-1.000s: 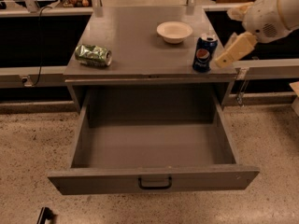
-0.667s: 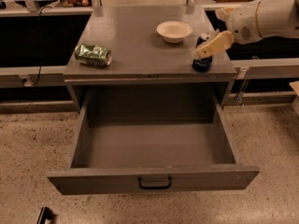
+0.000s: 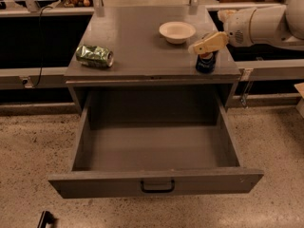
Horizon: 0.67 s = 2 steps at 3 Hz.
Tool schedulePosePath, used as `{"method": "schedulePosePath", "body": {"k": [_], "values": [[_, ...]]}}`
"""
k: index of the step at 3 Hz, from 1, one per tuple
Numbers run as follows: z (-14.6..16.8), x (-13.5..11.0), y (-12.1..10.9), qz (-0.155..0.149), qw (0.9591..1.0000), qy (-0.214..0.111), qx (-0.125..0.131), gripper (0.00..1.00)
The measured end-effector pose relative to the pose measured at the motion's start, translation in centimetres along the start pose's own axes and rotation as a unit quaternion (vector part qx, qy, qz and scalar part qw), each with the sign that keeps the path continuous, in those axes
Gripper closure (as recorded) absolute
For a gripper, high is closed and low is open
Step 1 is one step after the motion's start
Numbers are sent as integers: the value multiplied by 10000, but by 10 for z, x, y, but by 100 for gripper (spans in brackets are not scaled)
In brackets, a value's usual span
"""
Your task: Place pepsi can into top drawer
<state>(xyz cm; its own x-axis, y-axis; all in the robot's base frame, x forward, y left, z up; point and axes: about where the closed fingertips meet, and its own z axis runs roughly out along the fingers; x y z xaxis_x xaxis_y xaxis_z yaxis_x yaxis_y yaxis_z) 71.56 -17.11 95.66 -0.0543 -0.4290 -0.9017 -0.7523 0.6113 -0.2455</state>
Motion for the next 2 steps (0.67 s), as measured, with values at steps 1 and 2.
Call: {"method": "schedulePosePath", "body": {"k": [1, 2], "values": [[-8, 7, -8, 381, 9990, -48, 220, 0], [-16, 21, -9, 816, 9961, 34, 339, 7]]}}
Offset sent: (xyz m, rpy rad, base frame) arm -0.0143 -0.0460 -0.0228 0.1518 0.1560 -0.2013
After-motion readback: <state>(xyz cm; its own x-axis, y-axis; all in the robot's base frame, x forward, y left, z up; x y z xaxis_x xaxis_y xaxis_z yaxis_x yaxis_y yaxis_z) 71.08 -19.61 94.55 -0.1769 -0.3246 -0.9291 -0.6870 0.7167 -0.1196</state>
